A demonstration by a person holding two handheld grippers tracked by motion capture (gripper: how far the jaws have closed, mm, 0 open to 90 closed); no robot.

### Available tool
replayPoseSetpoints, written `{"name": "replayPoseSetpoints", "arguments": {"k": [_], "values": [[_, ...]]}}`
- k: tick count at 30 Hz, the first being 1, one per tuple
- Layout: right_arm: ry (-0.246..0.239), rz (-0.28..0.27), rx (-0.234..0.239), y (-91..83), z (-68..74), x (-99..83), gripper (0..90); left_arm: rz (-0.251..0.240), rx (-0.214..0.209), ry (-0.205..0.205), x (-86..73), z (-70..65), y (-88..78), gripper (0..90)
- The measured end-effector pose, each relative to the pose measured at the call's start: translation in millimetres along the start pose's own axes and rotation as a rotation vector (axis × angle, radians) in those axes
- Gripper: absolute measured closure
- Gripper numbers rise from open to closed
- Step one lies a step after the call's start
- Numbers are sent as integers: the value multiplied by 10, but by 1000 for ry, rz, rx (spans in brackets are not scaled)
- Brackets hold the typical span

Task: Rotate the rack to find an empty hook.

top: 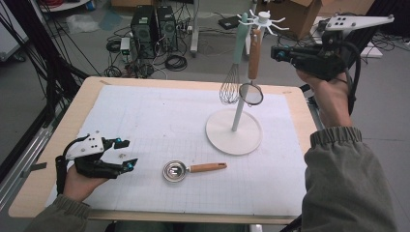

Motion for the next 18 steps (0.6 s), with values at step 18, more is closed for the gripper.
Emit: {"name": "replayPoseSetpoints", "arguments": {"k": [18], "values": [[5, -10, -53, -22, -112, 206, 897, 2, -13, 4, -1, -15, 24, 319]]}}
Point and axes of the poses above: each handheld gripper's, and its own axes: y roughly forward along the jaws, x roughly out of its top, z roughly to its left, the point moved 1 cm from there along y, roughly forward along the jaws, and after that the axes turned 1 degree about -x, right-handed, at the moved point
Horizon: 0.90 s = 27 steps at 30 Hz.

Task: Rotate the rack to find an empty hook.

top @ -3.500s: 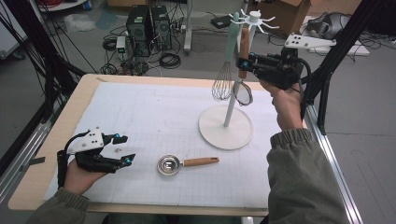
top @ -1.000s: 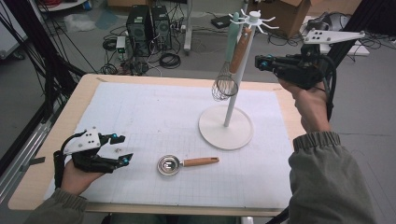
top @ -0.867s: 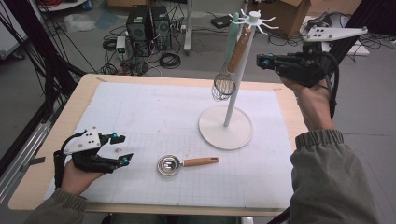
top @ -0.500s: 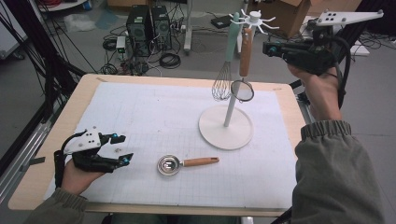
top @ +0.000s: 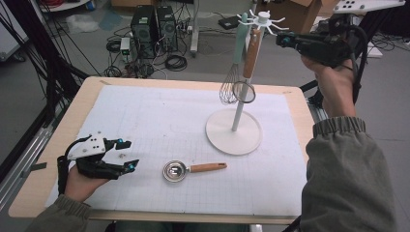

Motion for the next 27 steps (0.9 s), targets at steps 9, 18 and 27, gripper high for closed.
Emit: {"name": "replayPoseSetpoints", "arguments": {"k": [9, 18, 27], "values": [[-11, 13, -12, 77, 102, 25, 898, 4, -4, 6, 11, -21, 5, 319], [-32, 19, -19, 164, 235, 63, 898, -4, 3, 7, 18, -30, -13, 320], [-54, 38, -5, 272, 355, 82, 898, -6, -4, 9, 30, -46, -12, 320]]}}
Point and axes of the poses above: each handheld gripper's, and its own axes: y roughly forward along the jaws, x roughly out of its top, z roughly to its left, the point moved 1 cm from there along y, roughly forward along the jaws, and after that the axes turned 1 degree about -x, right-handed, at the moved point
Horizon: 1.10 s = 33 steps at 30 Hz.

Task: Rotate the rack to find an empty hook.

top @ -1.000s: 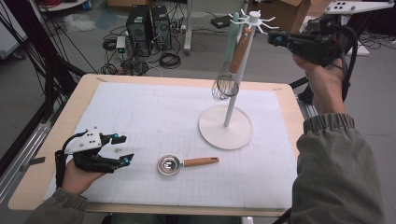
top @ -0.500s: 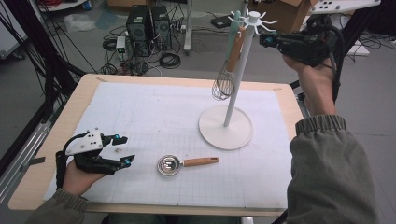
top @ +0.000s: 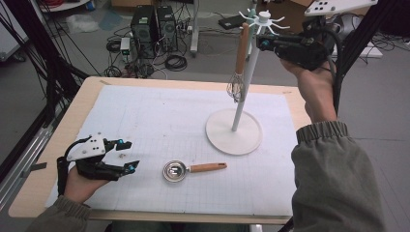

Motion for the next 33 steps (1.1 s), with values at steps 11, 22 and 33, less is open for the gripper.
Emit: {"name": "replayPoseSetpoints", "arguments": {"k": [11, 22, 33], "values": [[7, -12, -4, -221, -71, -112, 899, 5, 3, 3, 0, -6, 2, 320], [33, -33, -57, -426, -237, -152, 899, 4, 4, 2, 1, -1, 4, 320], [44, -31, -71, -342, -314, -112, 899, 0, 5, 2, 3, 3, -7, 320]]}}
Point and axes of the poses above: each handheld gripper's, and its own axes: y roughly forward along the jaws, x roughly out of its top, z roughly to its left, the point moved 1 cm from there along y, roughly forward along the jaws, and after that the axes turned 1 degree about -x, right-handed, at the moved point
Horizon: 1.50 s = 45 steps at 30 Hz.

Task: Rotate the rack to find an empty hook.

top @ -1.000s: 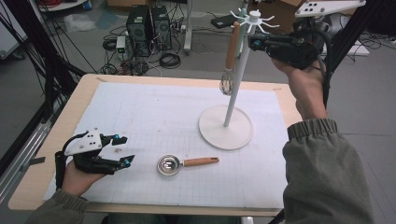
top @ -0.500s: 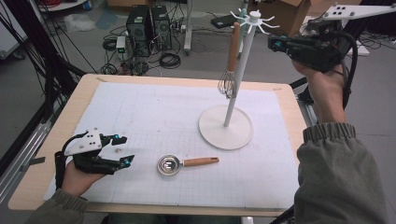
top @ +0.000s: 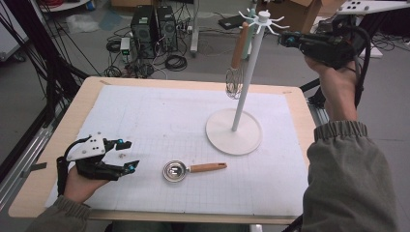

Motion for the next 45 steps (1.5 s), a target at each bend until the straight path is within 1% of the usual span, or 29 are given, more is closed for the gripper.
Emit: {"name": "replayPoseSetpoints", "arguments": {"k": [6, 9, 13, 19, 21, 24, 26, 27, 29, 32, 34, 37, 39, 42, 43, 45], "values": [[-19, 5, 9, 51, 46, 24, 899, 2, 0, 3, 1, 0, -10, 320], [-13, 4, 5, 42, 42, 28, 899, 0, 2, 3, 4, -2, -16, 320], [-12, 7, 18, 53, 68, 27, 899, -2, 2, 2, 6, -3, -18, 320], [-27, 13, 39, 95, 137, 36, 899, -1, 4, 4, 8, -3, -23, 320], [-36, 7, 39, 100, 139, 38, 899, 0, 5, 6, 9, 0, -25, 320], [-33, 6, 51, 85, 156, 25, 893, -1, 6, 2, 5, 4, -28, 320], [-24, -4, 65, 67, 169, 1, 847, 0, 6, 2, 2, 7, -30, 319], [-19, -6, 73, 58, 177, -13, 806, 3, 7, 3, 1, 9, -31, 319], [-15, -5, 78, 44, 194, -43, 751, 5, 8, 2, -1, 8, -34, 319], [-19, -15, 96, 25, 227, -91, 671, -1, 9, -4, -2, 9, -45, 318], [-8, -21, 113, 10, 250, -126, 633, -1, 17, -5, -5, 21, -58, 317], [-13, -25, 136, 4, 288, -183, 589, -1, 19, -13, -12, 33, -69, 315], [0, -26, 140, 10, 312, -225, 541, -2, 22, -19, -17, 43, -75, 313], [14, -35, 152, 44, 347, -295, 494, 1, 21, -21, -26, 59, -78, 311], [18, -30, 157, 62, 360, -320, 473, 2, 21, -23, -31, 64, -75, 310], [21, -25, 166, 102, 385, -374, 466, 3, 23, -27, -35, 66, -74, 307]]}}
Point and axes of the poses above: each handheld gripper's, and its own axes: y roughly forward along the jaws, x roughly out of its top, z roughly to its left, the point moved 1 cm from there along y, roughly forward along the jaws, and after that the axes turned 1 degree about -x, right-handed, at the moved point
